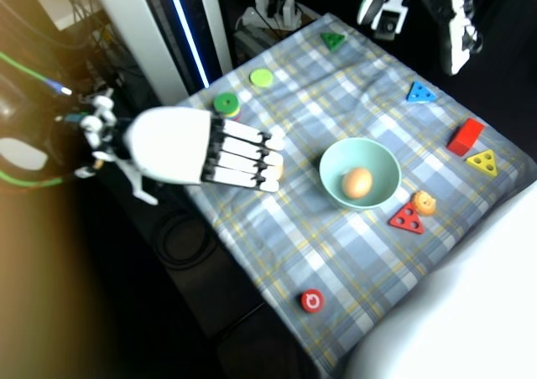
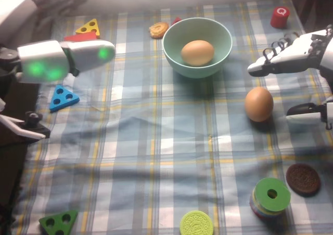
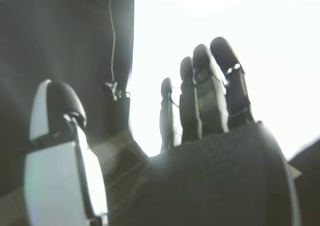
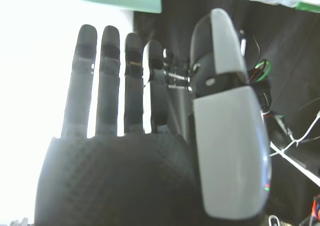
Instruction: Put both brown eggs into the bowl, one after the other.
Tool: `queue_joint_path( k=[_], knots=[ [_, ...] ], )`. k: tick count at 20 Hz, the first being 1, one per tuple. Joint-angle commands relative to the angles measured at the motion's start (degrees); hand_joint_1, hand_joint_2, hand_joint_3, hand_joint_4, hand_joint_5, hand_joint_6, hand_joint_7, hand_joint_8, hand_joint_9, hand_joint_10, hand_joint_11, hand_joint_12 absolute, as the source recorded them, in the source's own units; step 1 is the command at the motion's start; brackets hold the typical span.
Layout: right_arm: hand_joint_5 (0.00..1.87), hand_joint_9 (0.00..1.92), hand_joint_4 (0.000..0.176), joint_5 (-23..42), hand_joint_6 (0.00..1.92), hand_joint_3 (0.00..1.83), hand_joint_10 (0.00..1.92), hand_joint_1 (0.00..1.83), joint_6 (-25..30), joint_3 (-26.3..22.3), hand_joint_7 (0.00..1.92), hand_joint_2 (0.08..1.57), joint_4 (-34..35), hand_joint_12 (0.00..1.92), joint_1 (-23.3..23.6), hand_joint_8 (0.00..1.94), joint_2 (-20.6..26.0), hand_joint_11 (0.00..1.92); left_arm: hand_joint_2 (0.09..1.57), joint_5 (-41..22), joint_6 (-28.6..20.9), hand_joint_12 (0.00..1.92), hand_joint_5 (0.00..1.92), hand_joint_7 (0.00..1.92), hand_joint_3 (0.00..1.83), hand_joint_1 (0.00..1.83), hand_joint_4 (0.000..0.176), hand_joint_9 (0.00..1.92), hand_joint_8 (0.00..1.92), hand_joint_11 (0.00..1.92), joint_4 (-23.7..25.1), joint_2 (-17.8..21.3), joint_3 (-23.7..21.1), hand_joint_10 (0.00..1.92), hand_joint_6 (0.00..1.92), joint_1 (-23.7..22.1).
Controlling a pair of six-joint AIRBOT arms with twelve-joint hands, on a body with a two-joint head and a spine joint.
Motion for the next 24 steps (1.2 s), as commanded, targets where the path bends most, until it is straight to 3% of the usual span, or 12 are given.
queue_joint_path(
  k=[1, 3, 5, 6, 8, 9, 13, 14, 17, 20, 22, 24],
  knots=[
    [0.54, 0.68, 0.003, 4.7, 0.00, 0.00, 0.00, 0.97, 0.4, 0.4, 0.64, 1.05, 1.0, 0.33, 0.8, 0.00, 0.1, 0.53, 0.90, -8.4, -1.4, 0.87, 0.30, 0.30, 0.00, 0.87, 0.108, 0.31, 0.00, 0.00, 0.9, 0.2, 0.1, 0.00, 0.00, -0.2],
    [0.51, 0.68, 0.000, 2.6, 0.00, 0.00, 0.00, 0.91, 0.4, 0.7, 0.63, 1.06, -0.9, 0.45, 2.1, 0.00, -0.4, 0.49, 0.91, -9.4, -2.1, 0.86, 0.33, 0.33, 0.00, 0.84, 0.133, 0.31, 0.00, 0.00, 0.9, 0.3, 0.1, 0.00, 0.00, 0.0],
    [0.36, 0.78, 0.051, 1.0, 0.00, 0.00, 0.01, 0.89, 0.5, 1.1, 0.69, 1.09, -2.5, 0.89, 3.2, 0.00, -1.1, 0.41, 0.93, -9.7, -2.9, 0.93, 0.35, 0.34, 0.01, 0.78, 0.150, 0.32, 0.00, 0.00, 1.2, 0.5, 0.1, 0.00, 0.00, 0.2],
    [0.37, 0.74, 0.038, 0.1, 0.01, 0.00, 0.00, 0.99, 0.8, 1.4, 0.65, 1.09, -3.7, 0.91, 3.9, 0.00, -1.5, 0.37, 0.94, -9.8, -3.2, 0.90, 0.33, 0.33, 0.00, 0.75, 0.143, 0.31, 0.00, 0.00, 1.4, 0.5, 0.0, 0.00, 0.00, 0.2],
    [0.41, 0.74, 0.008, -1.6, 0.00, 0.00, 0.01, 1.16, 1.3, 1.9, 0.66, 1.03, -5.7, 0.97, 5.2, 0.00, -2.2, 0.34, 0.93, -10.1, -3.6, 0.94, 0.35, 0.34, 0.00, 0.75, 0.154, 0.31, 0.00, 0.00, 1.6, 0.5, 0.0, 0.00, 0.00, 0.4],
    [0.42, 0.75, 0.000, -2.1, 0.00, 0.00, 0.01, 1.24, 1.4, 2.0, 0.64, 1.01, -6.3, 0.99, 5.6, 0.00, -2.4, 0.37, 0.93, -10.2, -3.8, 0.93, 0.35, 0.34, 0.00, 0.76, 0.149, 0.32, 0.00, 0.00, 1.6, 0.5, 0.0, 0.00, 0.00, 0.5],
    [0.50, 0.68, 0.000, -3.9, 0.01, 0.00, 0.01, 1.32, 1.6, 2.3, 0.61, 0.96, -7.9, 0.74, 6.3, 0.01, -2.8, 0.39, 0.93, -10.6, -4.3, 0.95, 0.36, 0.34, 0.00, 0.76, 0.146, 0.32, 0.00, 0.00, 1.8, 0.5, 0.0, 0.00, 0.00, 0.6],
    [0.52, 0.72, 0.000, -4.2, 0.01, 0.00, 0.01, 1.34, 1.7, 2.4, 0.64, 0.92, -8.0, 0.76, 6.3, 0.01, -2.9, 0.42, 0.93, -10.6, -4.4, 0.96, 0.36, 0.34, 0.00, 0.78, 0.130, 0.32, 0.00, 0.00, 1.8, 0.5, 0.0, 0.00, 0.00, 0.6],
    [0.61, 0.78, 0.000, -4.5, 0.02, 0.01, 0.02, 1.31, 2.0, 2.4, 0.72, 0.96, -8.2, 0.76, 6.3, 0.02, -3.5, 0.50, 0.92, -10.5, -4.6, 0.91, 0.37, 0.37, 0.00, 0.79, 0.132, 0.34, 0.01, 0.00, 1.8, 0.5, 0.0, 0.01, 0.00, 0.7],
    [0.74, 0.91, 0.000, -4.5, 0.00, 0.00, 0.01, 1.34, 2.3, 2.4, 0.86, 0.97, -8.2, 0.62, 6.3, 0.00, -3.7, 0.60, 0.92, -10.5, -4.8, 0.92, 0.38, 0.38, 0.00, 0.78, 0.138, 0.35, 0.00, 0.00, 1.6, 0.5, 0.1, 0.00, 0.00, 0.9],
    [0.83, 1.05, 0.000, -4.4, 0.01, 0.00, 0.04, 1.35, 2.4, 2.3, 0.96, 0.97, -8.2, 0.66, 6.3, 0.01, -3.8, 0.71, 0.93, -10.5, -4.8, 0.95, 0.37, 0.35, 0.00, 0.76, 0.155, 0.32, 0.00, 0.00, 1.5, 0.5, 0.1, 0.00, 0.00, 1.0],
    [0.83, 1.06, 0.000, -4.4, 0.00, 0.00, 0.00, 1.27, 2.5, 2.3, 0.99, 0.99, -8.2, 0.81, 6.3, 0.00, -3.8, 0.67, 0.93, -10.5, -4.8, 1.03, 0.38, 0.36, 0.00, 0.78, 0.126, 0.35, 0.00, 0.00, 1.4, 0.5, 0.1, 0.00, 0.00, 1.0]
  ],
)
